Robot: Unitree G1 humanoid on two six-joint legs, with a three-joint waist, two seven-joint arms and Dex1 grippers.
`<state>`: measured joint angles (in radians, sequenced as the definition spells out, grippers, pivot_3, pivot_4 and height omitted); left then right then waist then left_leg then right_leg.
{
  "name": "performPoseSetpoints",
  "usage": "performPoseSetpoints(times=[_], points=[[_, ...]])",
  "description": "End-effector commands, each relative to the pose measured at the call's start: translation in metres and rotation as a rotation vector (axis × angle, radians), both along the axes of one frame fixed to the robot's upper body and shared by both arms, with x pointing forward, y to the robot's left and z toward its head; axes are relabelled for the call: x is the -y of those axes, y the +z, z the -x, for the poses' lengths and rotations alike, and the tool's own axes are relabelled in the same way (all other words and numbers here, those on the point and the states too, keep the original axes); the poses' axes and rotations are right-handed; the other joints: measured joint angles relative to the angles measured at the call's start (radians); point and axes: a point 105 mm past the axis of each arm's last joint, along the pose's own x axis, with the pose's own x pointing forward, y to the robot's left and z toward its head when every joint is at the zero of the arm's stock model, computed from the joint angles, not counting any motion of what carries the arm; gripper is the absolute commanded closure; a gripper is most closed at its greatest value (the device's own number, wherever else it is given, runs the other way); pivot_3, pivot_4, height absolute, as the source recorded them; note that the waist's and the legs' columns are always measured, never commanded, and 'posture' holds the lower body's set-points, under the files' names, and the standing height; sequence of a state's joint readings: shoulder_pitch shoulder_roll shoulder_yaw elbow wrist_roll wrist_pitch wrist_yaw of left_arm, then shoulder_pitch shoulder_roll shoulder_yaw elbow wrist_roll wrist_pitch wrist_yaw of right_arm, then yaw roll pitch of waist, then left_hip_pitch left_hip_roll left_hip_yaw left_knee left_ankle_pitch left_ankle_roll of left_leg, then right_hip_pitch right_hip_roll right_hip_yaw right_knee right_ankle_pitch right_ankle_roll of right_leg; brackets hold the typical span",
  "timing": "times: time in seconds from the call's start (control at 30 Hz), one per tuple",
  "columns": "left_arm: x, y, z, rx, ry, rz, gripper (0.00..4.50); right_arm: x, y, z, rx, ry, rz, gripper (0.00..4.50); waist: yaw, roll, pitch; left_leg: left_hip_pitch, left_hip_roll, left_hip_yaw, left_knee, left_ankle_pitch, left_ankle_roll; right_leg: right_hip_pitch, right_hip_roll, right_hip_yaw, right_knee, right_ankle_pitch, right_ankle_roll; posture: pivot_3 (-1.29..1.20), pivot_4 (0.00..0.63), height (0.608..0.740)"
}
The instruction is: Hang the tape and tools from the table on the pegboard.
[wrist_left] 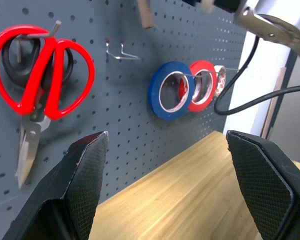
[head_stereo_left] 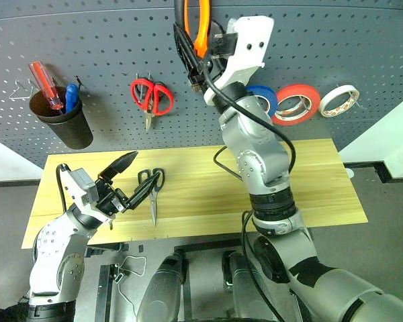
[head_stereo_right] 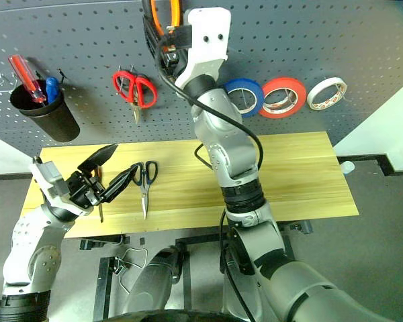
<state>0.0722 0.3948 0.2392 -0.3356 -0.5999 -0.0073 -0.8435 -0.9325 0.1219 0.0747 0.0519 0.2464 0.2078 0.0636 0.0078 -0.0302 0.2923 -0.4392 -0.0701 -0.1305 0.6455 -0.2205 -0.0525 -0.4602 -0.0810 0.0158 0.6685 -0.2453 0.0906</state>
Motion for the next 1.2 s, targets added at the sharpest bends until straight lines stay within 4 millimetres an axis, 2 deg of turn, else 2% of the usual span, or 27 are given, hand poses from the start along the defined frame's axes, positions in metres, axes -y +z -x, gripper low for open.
performPoseSetpoints(times=[0.03,0.3,0.4,0.53,1.2], points=[[0.005,0.011,0.009,0.049,-0.017,-0.017,0.54,-0.014,0.025,0.011,0.108,0.033,-0.031,1.65,0.001,0.0,0.0,0.0,0.0,0.0,0.0,0.0,0.0,0.0,0.0,0.0,0.0,0.0,0.0,0.16,0.257,0.711],[0.009,0.019,0.016,0.056,-0.03,-0.009,0.54,-0.009,0.023,-0.009,0.116,-0.038,-0.039,1.65,0.003,0.001,0.0,0.0,0.0,0.0,0.0,0.0,0.0,0.0,0.0,0.0,0.0,0.0,0.0,0.17,0.282,0.711],[0.009,0.019,0.017,0.05,-0.03,-0.009,0.54,0.0,0.029,-0.011,0.141,-0.08,-0.079,1.65,0.004,0.001,0.001,0.0,0.0,-0.001,0.0,0.0,0.0,0.0,0.0,0.0,0.0,0.0,0.0,0.17,0.28,0.711],[0.009,0.019,0.016,0.049,-0.028,-0.008,0.54,0.002,0.03,-0.008,0.162,-0.088,-0.103,1.65,0.005,0.001,0.001,0.0,0.0,-0.001,0.0,0.0,0.0,0.0,0.0,0.0,0.0,0.0,0.0,0.17,0.282,0.711],[0.013,0.033,0.022,0.055,-0.044,-0.008,0.54,0.003,-0.002,-0.025,0.081,-0.117,-0.075,1.65,0.001,0.007,0.005,0.0,0.0,-0.001,0.0,0.0,0.0,0.0,0.0,0.0,0.0,0.0,-0.001,0.19,0.338,0.711]])
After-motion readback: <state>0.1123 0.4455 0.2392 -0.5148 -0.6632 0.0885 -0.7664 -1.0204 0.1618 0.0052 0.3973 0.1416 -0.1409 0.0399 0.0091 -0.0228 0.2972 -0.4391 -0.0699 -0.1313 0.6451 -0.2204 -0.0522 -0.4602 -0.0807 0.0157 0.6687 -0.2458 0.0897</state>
